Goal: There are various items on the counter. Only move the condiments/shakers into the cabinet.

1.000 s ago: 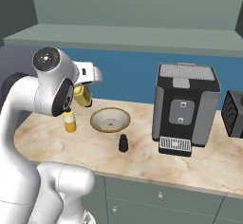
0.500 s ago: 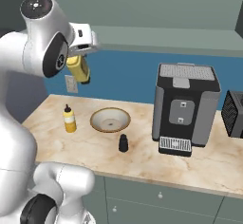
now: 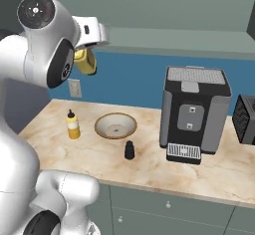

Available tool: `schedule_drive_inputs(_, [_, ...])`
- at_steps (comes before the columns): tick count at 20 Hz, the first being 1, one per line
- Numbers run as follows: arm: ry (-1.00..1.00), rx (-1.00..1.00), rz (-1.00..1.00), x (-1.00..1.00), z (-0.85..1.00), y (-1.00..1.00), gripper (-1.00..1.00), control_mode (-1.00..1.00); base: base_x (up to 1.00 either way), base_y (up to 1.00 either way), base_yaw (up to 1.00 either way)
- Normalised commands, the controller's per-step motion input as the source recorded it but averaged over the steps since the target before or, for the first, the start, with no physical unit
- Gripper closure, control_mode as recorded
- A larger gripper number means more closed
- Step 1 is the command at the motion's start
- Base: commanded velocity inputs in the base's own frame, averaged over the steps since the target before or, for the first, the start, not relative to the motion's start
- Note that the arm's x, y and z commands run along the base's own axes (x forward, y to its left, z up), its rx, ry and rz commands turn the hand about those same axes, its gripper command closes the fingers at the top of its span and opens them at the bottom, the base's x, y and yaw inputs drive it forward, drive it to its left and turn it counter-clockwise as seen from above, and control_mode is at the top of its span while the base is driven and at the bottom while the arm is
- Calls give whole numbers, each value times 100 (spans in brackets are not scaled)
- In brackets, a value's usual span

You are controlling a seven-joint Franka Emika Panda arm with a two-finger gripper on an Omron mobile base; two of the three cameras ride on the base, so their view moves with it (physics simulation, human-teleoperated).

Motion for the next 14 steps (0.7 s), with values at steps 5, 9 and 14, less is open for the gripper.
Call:
schedule_drive_inputs(5, [0,13,0,5,97,-15,100,-100,0,0,0])
schedule_drive_inputs(9, [3,3,0,42,12,-2,100,-100,0,0,0])
schedule_drive_inputs(14, [8,0,0,62,0,-1,100,-100,0,0,0])
